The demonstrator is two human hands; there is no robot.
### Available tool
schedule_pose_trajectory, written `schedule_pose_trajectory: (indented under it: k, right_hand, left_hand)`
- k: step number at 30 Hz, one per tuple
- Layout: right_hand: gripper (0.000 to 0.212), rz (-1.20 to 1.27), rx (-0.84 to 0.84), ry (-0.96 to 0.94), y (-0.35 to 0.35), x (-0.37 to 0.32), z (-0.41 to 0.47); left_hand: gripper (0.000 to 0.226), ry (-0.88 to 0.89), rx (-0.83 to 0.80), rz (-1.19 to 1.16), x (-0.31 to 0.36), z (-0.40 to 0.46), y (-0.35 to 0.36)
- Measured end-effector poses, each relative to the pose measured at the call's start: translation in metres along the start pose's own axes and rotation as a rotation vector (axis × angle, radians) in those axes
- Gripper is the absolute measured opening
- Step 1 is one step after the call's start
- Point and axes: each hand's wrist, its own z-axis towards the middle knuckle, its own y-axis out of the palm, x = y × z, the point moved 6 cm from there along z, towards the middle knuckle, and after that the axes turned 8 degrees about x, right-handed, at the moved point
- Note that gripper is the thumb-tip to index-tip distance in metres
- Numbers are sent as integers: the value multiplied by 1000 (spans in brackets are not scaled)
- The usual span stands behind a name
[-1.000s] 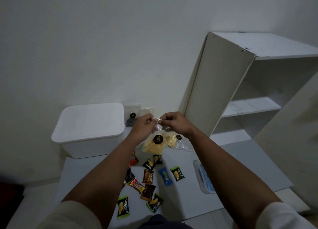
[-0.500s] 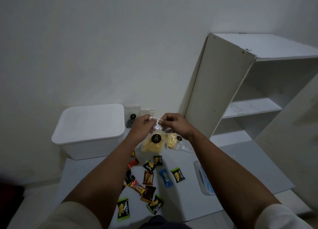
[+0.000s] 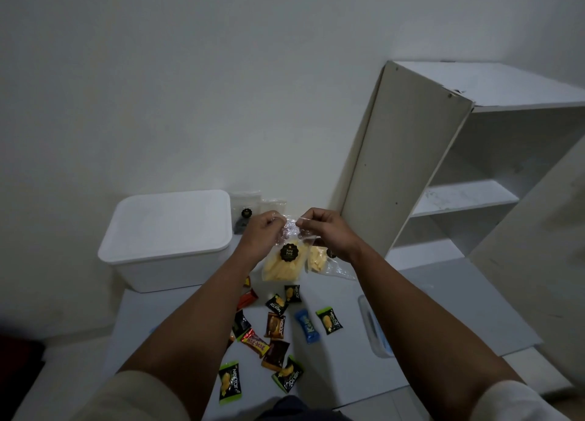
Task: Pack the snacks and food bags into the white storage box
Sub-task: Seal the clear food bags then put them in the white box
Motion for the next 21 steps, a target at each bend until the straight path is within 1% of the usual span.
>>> schedule_pose_trajectory:
  k: [5, 9, 12, 15, 21]
  right_hand:
    - [13, 41, 48, -5, -1, -2, -3]
    - [19, 41, 61, -40, -3, -2, -6]
    - [15, 45, 79, -50, -4, -2, -8]
    - [8, 93, 101, -20, -10, 3, -9]
    - [9, 108, 103, -41, -12, 3, -7]
  left_hand:
    - [25, 6, 37, -28, 0, 0, -7]
    - [25, 13, 31, -10, 0, 0, -6]
    - [25, 21, 41, -7, 0, -1, -5]
    - [25, 11, 61, -17, 0, 0, -7]
    - [25, 15, 84, 9, -1, 0, -9]
